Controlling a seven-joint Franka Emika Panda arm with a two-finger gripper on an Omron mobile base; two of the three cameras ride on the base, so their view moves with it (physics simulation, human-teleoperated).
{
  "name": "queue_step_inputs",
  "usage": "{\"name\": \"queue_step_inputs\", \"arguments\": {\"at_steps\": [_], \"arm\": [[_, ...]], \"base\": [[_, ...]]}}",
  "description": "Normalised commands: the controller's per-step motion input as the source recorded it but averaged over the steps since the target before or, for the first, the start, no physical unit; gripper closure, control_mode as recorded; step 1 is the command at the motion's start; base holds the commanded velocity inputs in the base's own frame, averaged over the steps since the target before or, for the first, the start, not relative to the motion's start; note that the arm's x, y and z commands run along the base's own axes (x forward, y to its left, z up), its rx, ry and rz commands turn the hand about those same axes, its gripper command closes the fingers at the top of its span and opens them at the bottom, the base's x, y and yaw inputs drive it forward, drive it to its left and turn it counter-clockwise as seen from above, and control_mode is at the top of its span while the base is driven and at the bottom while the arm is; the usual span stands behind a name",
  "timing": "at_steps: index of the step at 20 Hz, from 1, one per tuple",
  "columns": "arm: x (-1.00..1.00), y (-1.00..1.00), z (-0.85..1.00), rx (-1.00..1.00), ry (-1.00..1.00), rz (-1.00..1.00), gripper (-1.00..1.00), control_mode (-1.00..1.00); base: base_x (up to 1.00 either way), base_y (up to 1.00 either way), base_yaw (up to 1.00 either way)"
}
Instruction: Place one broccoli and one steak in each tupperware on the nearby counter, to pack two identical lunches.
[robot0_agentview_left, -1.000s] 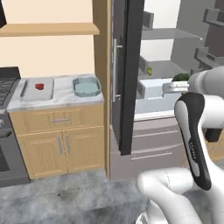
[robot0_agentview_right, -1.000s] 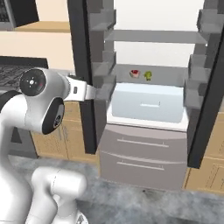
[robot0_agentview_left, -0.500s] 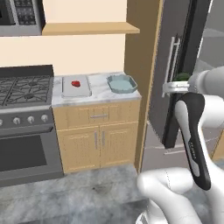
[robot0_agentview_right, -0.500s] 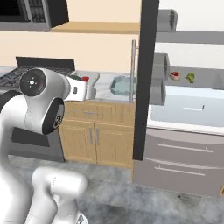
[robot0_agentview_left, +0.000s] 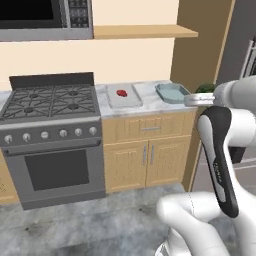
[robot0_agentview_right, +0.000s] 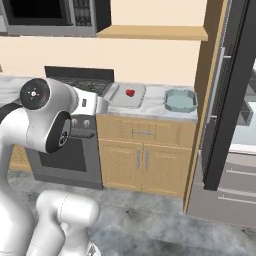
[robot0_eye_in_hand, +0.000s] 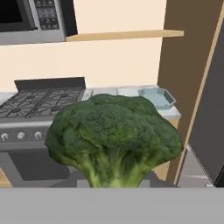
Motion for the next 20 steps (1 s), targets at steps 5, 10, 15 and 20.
{"name": "queue_step_inputs", "arguments": {"at_steps": [5, 10, 15, 20], "arm": [[0.0, 0.0, 0.0, 0.0, 0.0, 0.0, 1.0, 1.0], [0.0, 0.0, 0.0, 0.0, 0.0, 0.0, 1.0, 1.0], [0.0, 0.0, 0.0, 0.0, 0.0, 0.0, 1.0, 1.0], [0.0, 0.0, 0.0, 0.0, 0.0, 0.0, 1.0, 1.0]], "base": [[0.32, 0.06, 0.0], [0.67, 0.0, 0.0], [0.83, 0.08, 0.0], [0.91, 0.2, -0.01]]}}
